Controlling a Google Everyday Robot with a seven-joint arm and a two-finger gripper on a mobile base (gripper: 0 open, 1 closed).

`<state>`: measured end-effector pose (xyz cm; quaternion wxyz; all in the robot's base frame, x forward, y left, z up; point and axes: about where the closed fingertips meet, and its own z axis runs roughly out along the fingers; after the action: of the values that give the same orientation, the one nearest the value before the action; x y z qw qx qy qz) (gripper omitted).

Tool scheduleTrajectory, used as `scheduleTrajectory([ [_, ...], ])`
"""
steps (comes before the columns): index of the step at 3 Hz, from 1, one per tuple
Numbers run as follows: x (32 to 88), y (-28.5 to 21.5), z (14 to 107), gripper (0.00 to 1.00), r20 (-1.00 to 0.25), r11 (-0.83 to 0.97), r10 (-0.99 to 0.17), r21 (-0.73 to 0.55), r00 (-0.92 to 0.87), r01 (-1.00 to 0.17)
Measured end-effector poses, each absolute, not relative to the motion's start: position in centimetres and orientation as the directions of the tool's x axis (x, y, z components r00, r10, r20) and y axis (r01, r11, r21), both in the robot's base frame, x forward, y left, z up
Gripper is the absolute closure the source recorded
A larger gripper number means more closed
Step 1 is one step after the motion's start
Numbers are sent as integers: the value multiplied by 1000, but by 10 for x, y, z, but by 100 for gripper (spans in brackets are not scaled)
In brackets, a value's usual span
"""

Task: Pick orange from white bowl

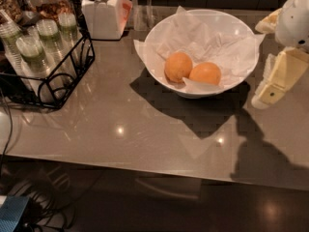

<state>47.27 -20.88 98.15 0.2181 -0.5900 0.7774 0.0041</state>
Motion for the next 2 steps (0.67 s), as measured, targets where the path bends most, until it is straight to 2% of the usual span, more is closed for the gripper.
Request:
scheduleTrajectory([
  [1, 518, -195, 987, 0, -465, 320, -864, -214, -192, -923],
  [2, 524, -195, 995, 0, -481, 324, -858, -230, -182, -918],
])
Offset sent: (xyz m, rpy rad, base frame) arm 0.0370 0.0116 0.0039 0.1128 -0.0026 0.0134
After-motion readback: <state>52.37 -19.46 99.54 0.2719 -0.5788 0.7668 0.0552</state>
